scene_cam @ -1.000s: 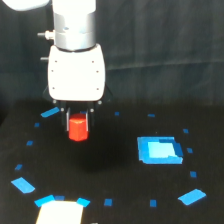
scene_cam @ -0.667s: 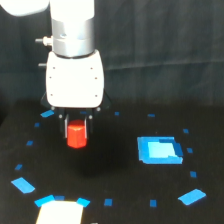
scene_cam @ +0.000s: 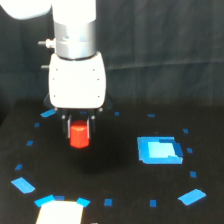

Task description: Pick up the red object from the table

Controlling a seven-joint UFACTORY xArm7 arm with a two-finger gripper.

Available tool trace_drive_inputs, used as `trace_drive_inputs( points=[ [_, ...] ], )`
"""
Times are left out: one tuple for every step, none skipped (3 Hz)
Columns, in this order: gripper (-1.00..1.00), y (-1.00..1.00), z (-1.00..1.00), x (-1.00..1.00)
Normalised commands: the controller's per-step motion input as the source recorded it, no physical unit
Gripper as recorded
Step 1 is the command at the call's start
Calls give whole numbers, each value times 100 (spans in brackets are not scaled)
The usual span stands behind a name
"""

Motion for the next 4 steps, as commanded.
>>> trace_drive_inputs(
  points=[
    [-89, -100, 60, -6],
    [-100, -42, -51, 29],
    [-100, -58, -100, -19],
    [-100, -74, -27, -2]
  ],
)
